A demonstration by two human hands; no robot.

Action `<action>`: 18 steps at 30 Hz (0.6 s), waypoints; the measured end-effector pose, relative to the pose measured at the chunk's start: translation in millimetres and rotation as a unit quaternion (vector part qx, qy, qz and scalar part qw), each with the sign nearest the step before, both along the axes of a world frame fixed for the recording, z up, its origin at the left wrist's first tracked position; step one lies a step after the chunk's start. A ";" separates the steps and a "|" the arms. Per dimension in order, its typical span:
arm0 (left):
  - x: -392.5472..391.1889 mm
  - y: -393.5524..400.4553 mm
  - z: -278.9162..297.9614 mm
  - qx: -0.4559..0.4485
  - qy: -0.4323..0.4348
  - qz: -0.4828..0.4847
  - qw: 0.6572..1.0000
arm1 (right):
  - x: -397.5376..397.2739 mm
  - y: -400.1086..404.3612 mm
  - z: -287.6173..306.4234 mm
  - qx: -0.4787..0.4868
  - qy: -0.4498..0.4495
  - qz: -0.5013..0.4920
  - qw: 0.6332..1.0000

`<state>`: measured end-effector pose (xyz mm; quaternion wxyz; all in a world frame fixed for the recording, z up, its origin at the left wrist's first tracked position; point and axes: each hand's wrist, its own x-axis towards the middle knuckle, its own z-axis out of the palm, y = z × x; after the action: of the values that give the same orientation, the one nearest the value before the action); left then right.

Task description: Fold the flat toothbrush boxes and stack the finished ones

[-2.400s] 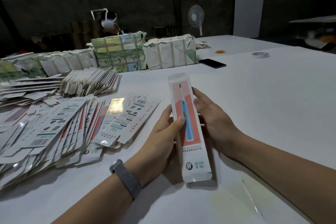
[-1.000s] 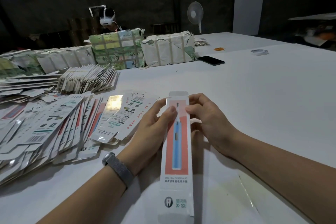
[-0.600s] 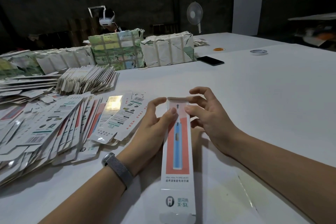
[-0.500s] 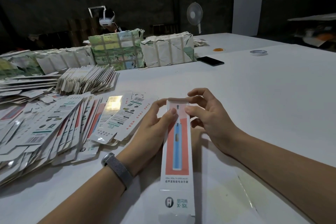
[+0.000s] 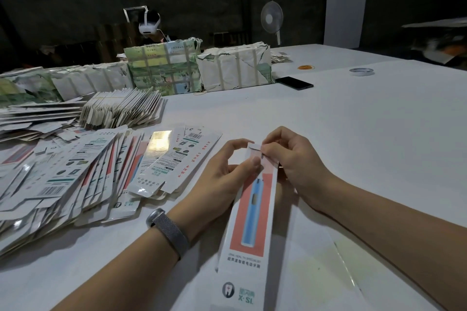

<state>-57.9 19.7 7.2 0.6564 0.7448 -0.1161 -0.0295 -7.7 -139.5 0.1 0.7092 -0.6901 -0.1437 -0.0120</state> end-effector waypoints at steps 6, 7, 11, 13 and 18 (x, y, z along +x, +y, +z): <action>-2.2 0.0 2.5 0.031 0.002 -0.010 0.999 | 1.4 -0.4 0.7 -0.021 0.022 0.012 0.999; -2.6 -0.4 2.9 0.030 0.002 -0.012 0.999 | 2.0 -1.6 1.2 -0.026 0.023 0.015 0.999; -2.7 -2.1 4.6 0.025 -0.003 -0.014 1.000 | 1.8 -2.7 0.4 -0.029 0.017 0.013 0.999; -2.4 -2.6 4.6 0.018 -0.006 -0.013 1.000 | 1.4 -1.6 -0.5 -0.038 0.003 0.010 0.999; -1.9 -3.2 4.1 0.026 -0.003 -0.018 0.999 | 1.8 -0.7 -1.3 -0.033 -0.015 0.002 0.999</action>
<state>-59.8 16.6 11.3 0.6358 0.7594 -0.1310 -0.0423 -5.9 -140.2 -1.2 0.6840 -0.7125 -0.1557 -0.0161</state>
